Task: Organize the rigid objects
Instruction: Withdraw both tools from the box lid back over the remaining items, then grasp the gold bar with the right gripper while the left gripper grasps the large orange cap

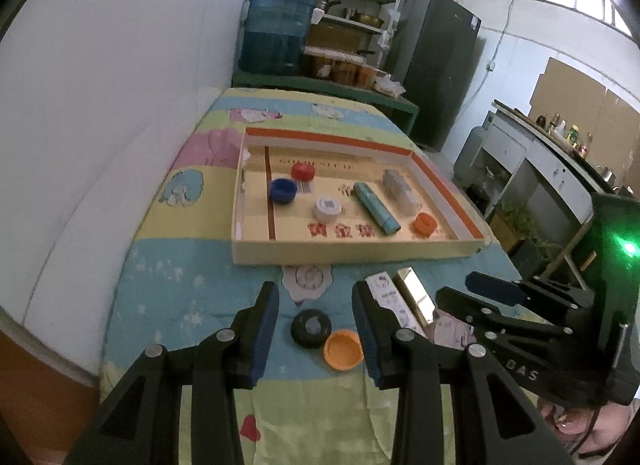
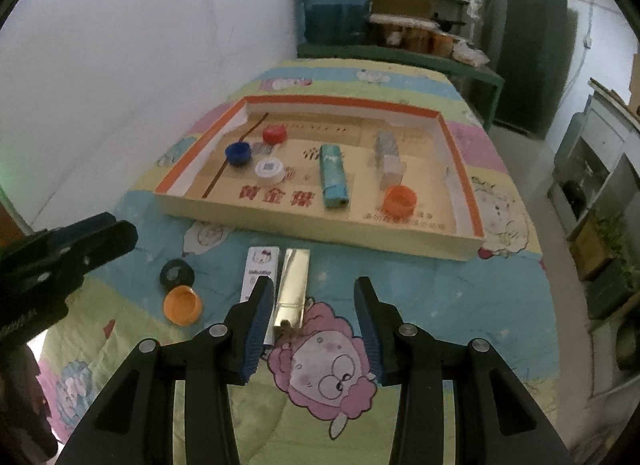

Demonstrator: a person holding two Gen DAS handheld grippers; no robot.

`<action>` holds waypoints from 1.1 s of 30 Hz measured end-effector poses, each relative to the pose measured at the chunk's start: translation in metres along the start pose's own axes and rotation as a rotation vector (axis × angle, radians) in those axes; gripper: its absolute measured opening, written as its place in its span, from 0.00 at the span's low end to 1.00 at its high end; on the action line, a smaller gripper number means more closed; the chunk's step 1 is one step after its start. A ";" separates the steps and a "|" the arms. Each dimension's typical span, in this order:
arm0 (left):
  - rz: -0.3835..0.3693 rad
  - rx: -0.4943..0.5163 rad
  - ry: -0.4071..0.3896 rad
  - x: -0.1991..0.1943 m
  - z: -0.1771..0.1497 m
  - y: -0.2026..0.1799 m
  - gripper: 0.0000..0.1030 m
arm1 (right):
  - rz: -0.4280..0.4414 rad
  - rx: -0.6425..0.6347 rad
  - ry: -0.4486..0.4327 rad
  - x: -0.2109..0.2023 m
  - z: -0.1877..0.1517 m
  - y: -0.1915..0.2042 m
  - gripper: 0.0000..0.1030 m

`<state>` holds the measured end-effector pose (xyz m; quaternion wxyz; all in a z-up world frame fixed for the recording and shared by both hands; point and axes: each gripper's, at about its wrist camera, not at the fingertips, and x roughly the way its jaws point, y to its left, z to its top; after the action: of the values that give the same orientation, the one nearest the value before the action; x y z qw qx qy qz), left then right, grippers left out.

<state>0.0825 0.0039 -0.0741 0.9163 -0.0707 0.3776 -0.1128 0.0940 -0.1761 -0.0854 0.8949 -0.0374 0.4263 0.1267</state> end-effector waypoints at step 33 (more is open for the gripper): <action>-0.061 0.006 0.124 0.045 -0.036 -0.018 0.37 | 0.028 -0.014 0.063 0.049 0.001 -0.004 0.20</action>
<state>0.0853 -0.0270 -0.1266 0.8875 -0.0720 0.4311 -0.1460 0.1254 -0.1702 -0.1226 0.8790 -0.0416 0.4538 0.1407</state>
